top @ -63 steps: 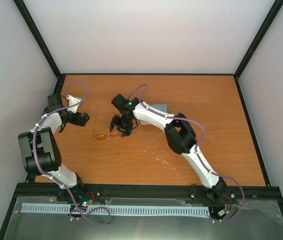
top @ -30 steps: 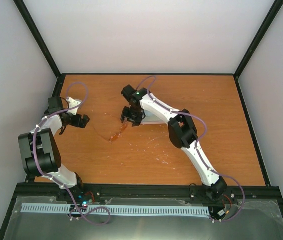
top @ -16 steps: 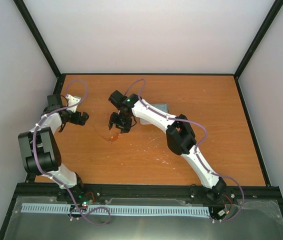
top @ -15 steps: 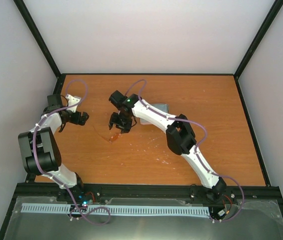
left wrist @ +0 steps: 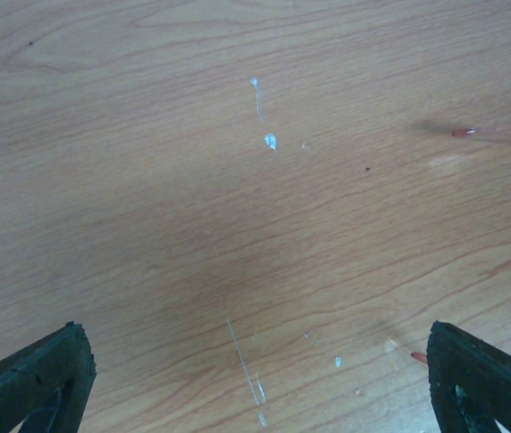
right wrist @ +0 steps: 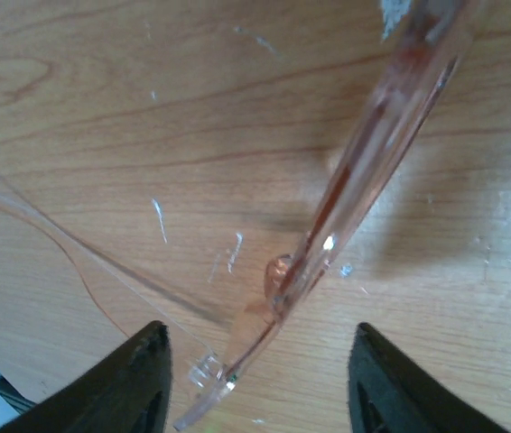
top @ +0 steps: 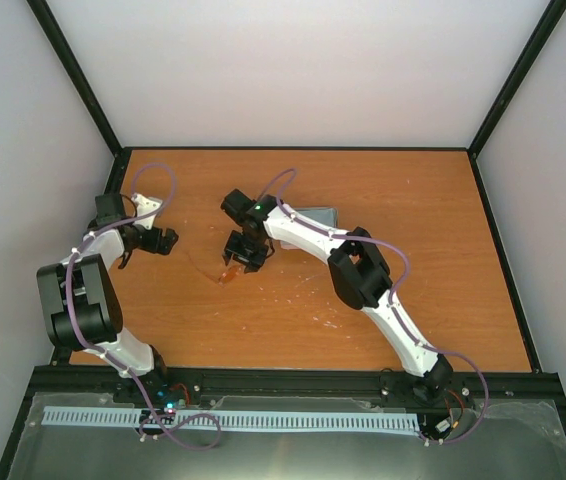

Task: Organize the sunglasses
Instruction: Pick up the sunglasses from the center of the board.

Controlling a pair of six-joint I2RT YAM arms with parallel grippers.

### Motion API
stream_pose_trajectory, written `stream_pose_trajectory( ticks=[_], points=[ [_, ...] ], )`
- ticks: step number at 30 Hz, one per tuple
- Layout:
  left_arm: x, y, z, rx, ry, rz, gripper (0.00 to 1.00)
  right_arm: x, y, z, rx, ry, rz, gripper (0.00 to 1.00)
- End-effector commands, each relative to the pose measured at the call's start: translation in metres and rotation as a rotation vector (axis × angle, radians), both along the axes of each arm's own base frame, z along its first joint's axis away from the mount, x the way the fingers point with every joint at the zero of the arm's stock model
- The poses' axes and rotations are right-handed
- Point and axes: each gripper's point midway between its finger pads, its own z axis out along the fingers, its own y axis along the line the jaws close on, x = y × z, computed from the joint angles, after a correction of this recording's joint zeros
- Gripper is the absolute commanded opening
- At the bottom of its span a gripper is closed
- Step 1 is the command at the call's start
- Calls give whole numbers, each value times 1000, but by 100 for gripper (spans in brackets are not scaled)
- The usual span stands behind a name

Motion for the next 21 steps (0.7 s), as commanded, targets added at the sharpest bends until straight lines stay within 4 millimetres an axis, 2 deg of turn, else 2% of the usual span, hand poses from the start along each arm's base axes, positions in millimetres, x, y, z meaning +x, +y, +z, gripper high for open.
stream_pose_trajectory(
  ticks=[1, 3, 8, 13, 18, 21],
  points=[
    [5, 5, 15, 10, -59, 8, 99, 12, 1, -12, -26, -25, -42, 47],
    [4, 6, 14, 8, -58, 11, 100, 13, 1, -15, -34, -29, -43, 43],
    [4, 7, 11, 8, -55, 14, 99, 16, 2, -18, -37, -28, -44, 41],
    [4, 5, 8, 0, -48, 12, 100, 21, -3, -20, -63, -51, -37, 17],
    [3, 2, 9, -22, -44, 6, 99, 29, -9, -15, -81, -83, -30, 4],
    [1, -10, 20, -76, -67, -33, 100, 34, -13, -5, -83, -115, -9, 3]
  ],
)
